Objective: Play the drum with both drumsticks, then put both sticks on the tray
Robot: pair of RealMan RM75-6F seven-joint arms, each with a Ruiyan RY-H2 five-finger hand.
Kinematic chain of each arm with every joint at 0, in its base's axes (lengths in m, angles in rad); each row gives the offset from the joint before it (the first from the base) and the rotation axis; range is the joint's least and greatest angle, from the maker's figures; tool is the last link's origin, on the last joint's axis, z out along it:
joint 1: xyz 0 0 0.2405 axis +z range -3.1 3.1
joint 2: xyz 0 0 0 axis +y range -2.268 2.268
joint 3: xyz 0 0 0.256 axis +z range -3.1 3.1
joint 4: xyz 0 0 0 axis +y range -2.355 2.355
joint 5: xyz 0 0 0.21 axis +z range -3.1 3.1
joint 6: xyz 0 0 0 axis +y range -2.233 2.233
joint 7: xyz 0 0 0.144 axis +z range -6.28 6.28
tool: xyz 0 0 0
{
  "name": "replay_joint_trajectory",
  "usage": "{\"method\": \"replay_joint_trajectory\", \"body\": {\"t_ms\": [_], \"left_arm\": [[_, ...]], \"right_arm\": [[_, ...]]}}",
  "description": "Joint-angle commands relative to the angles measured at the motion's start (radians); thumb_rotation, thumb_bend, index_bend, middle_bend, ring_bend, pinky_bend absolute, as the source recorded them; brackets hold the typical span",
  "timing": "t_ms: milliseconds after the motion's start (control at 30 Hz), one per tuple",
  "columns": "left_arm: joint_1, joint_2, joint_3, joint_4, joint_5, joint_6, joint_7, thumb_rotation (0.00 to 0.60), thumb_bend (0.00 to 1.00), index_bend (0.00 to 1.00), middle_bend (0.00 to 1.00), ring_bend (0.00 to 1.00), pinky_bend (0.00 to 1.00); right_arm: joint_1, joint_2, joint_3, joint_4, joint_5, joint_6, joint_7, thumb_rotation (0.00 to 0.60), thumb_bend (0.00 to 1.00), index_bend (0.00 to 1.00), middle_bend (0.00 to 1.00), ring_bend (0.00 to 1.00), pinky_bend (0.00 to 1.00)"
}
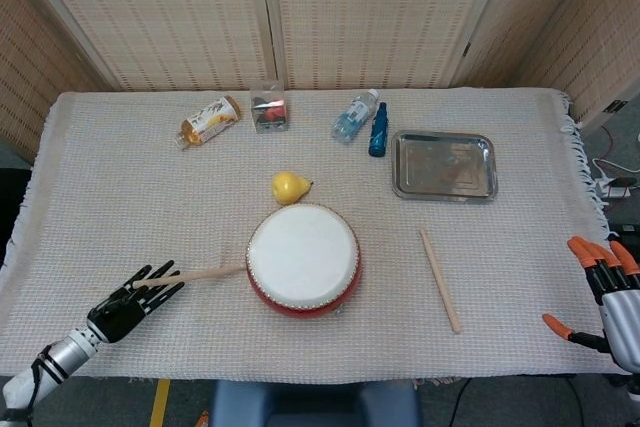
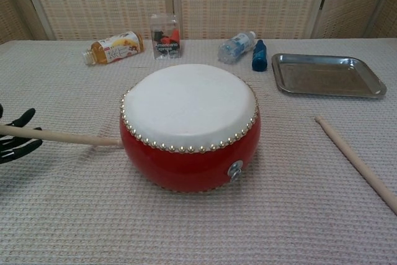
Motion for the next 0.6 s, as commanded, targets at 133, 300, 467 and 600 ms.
{"method": "replay_joint_trajectory", "body": {"t_ms": [133, 300, 467, 600], "left_arm": [[-0.014, 0.039, -0.012, -0.097, -0.101, -0.066, 0.379, 0.6, 0.36, 0.19, 0.06, 0.0, 0.1], [0.005, 0.071, -0.018, -0.152, -0.139, -0.081, 0.663, 0.6, 0.36, 0.08, 0.0, 0.0, 0.04], [0.02, 0.105, -0.048, -0.213, -0.202, -0.105, 0.967, 0.6, 0.36, 0.05, 0.0, 0.0, 0.01], [0.048, 0.115, -0.071, -0.238, -0.259, -0.113, 1.183, 0.6, 0.35, 0.05, 0.0, 0.0, 0.0]], "right_arm": [[0.001, 0.001, 0.0, 0.0, -0.003, -0.001, 0.0, 0.502, 0.14, 0.0, 0.07, 0.0, 0.02], [0.002, 0.001, -0.002, 0.0, -0.004, -0.002, 0.003, 0.502, 0.14, 0.0, 0.07, 0.0, 0.02], [0.002, 0.002, -0.002, 0.001, -0.006, 0.0, 0.005, 0.501, 0.14, 0.0, 0.07, 0.0, 0.02], [0.002, 0.004, -0.003, -0.001, -0.011, 0.002, 0.005, 0.502, 0.14, 0.0, 0.07, 0.0, 0.02]]}}
